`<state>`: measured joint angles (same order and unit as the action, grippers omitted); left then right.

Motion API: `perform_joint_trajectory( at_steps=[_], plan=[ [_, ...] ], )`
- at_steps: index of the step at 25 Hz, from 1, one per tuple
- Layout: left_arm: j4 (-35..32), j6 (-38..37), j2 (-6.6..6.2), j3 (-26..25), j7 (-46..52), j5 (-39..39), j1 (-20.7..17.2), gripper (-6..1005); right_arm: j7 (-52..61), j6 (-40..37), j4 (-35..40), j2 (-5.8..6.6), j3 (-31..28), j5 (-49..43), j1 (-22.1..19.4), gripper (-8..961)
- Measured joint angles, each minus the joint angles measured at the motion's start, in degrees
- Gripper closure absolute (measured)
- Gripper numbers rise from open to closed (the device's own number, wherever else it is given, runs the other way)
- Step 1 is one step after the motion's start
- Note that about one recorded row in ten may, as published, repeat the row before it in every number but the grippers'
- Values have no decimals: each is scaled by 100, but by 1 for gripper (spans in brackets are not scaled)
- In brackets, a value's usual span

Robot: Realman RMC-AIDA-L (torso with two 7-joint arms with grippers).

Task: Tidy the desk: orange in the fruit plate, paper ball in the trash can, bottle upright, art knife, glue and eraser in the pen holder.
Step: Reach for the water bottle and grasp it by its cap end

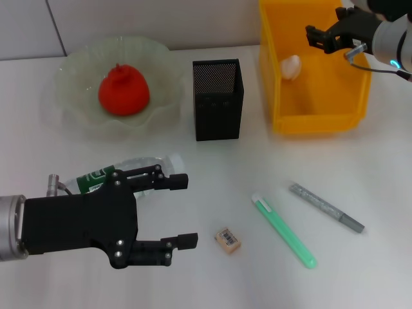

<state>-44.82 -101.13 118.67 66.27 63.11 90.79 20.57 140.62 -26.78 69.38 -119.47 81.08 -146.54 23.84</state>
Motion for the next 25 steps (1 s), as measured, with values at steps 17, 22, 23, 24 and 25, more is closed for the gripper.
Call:
perform_joint_trajectory(
  at_steps=[17,22,23,24,25],
  plan=[
    [18,-3,-2,-1,-42,-23,-58,215,-42,15,1735,8,668,728,-1215,315],
    [24,-14,4,0,-49,-47,-77,215,-73,-12,1770,22,629,1103,-1257,314],
    [27,-24,5,0,-49,-51,-84,215,-110,-13,1771,22,625,1147,-1259,314],
    [27,-33,5,0,-49,-54,-89,215,-146,-14,1772,22,622,1188,-1261,314],
    [27,-33,5,0,-49,-54,-89,215,-174,-14,1772,21,624,1222,-1262,314]
  ],
)
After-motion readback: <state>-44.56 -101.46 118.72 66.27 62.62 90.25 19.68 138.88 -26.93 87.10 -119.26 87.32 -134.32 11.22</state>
